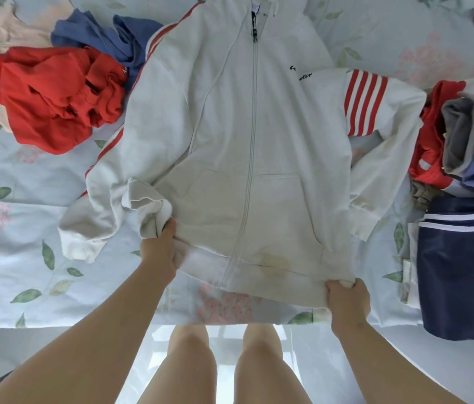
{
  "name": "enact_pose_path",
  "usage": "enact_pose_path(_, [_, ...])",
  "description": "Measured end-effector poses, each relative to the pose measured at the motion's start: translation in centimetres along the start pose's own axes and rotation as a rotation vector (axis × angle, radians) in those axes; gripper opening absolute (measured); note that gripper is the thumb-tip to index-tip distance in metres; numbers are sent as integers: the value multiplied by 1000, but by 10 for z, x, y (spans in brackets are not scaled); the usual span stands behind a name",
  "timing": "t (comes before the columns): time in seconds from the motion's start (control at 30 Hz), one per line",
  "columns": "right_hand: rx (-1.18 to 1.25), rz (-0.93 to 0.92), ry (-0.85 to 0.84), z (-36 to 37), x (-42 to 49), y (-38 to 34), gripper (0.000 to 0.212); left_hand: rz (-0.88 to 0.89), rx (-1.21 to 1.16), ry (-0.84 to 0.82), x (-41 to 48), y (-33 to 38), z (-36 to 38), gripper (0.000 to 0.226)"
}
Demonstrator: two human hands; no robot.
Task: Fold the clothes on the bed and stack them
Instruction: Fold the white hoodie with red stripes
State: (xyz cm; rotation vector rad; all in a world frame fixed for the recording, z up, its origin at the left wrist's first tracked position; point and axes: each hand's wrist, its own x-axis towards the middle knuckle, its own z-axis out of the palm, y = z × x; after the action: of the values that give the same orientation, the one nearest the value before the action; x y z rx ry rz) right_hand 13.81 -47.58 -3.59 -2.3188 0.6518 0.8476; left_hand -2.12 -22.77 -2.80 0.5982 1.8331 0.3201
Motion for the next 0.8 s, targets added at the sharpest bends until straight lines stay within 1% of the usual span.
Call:
enact_pose_path(0.07, [14, 5, 48, -9, 0, 4, 18, -46, -29, 65, -11, -14, -9, 21])
enact_pose_path(0.17, [-27, 15, 85, -21, 5, 2, 25, -210, -97, 120, -23, -40, -20, 15])
enact_pose_path(0.23, [-145, 29, 47, -22, 8, -3, 33, -284, -130, 101, -22, -51, -23, 15])
enact_pose_path(0.3, [-338, 33, 34, -16, 8, -7, 42, -337, -166, 46, -15, -55, -26, 28])
enact_pose_path(0.33, [-434, 5, 51, -11, 7, -9, 47, -352, -175, 6, -12, -56, -29, 35])
enact_pose_path(0.4, [-561, -140, 69, 5, -1, -13, 58, -357, -180, -75, -5, -58, -37, 42])
enact_pose_path(0.47, [-616, -308, 11, 24, -11, -18, 65, -326, -209, -95, 7, -60, -46, 57])
enact_pose_path(0.53, [-651, -426, -76, 44, -20, -21, 65, -246, -232, -66, 21, -57, -54, 68])
enact_pose_path(0.57, [-661, -456, -114, 54, -25, -22, 64, -193, -201, -60, 28, -54, -57, 66])
enact_pose_path(0.6, [-668, -473, -144, 63, -29, -25, 63, -155, -163, -64, 33, -49, -58, 60])
enact_pose_path(0.7, [-723, -540, -202, 84, -42, -29, 59, -77, -122, -9, 46, -31, -64, 19])
enact_pose_path(0.73, [-752, -572, -216, 89, -45, -29, 57, -45, -124, 24, 50, -27, -69, 16])
enact_pose_path(0.77, [-779, -597, -227, 94, -48, -29, 55, -11, -110, 57, 55, -25, -76, 17])
enact_pose_path(0.8, [-802, -612, -234, 99, -52, -29, 54, 25, -62, 105, 58, -25, -85, 16])
